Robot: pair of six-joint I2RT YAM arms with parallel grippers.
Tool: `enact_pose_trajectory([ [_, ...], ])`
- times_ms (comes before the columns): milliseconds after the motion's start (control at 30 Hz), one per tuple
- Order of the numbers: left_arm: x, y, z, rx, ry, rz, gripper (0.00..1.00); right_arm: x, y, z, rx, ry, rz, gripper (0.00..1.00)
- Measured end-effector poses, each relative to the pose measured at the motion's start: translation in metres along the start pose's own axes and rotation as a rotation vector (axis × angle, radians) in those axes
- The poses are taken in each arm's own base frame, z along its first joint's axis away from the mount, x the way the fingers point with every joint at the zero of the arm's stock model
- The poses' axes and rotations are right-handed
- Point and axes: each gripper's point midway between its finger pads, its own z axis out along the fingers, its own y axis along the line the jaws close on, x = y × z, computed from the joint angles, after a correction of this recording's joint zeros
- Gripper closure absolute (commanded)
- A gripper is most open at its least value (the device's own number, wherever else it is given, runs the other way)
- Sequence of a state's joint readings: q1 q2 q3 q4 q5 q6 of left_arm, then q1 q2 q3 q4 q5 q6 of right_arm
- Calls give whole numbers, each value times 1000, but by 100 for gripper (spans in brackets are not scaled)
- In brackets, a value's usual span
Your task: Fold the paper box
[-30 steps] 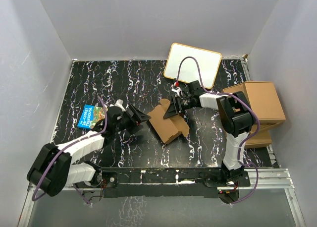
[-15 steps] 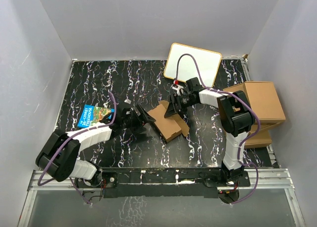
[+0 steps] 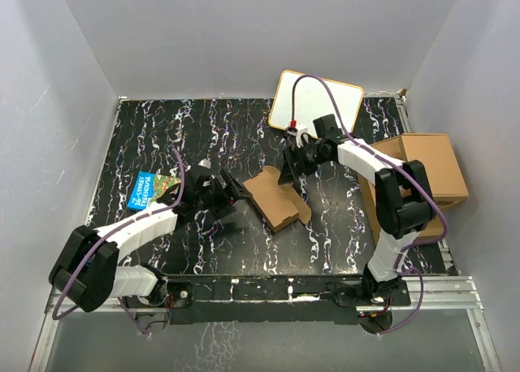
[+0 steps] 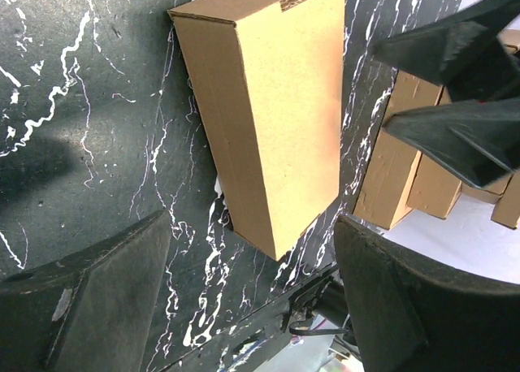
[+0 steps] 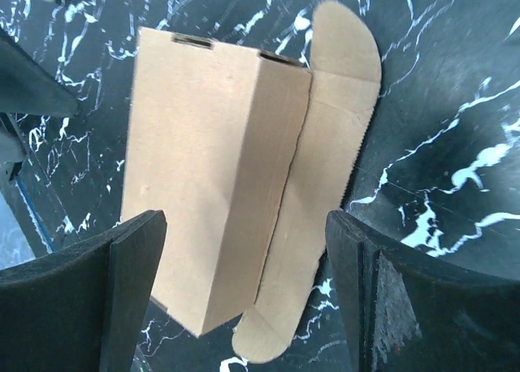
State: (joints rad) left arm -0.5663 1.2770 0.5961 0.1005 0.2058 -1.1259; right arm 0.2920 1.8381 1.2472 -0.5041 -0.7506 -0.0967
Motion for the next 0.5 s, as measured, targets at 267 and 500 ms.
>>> enact_pose_trajectory([
  [267, 1, -1, 4, -5, 7, 1, 22, -20, 39, -29, -75, -120, -132, 35],
  [500, -2, -5, 20, -21, 20, 3, 23, 16, 22, 3, -126, -13, 4, 40],
])
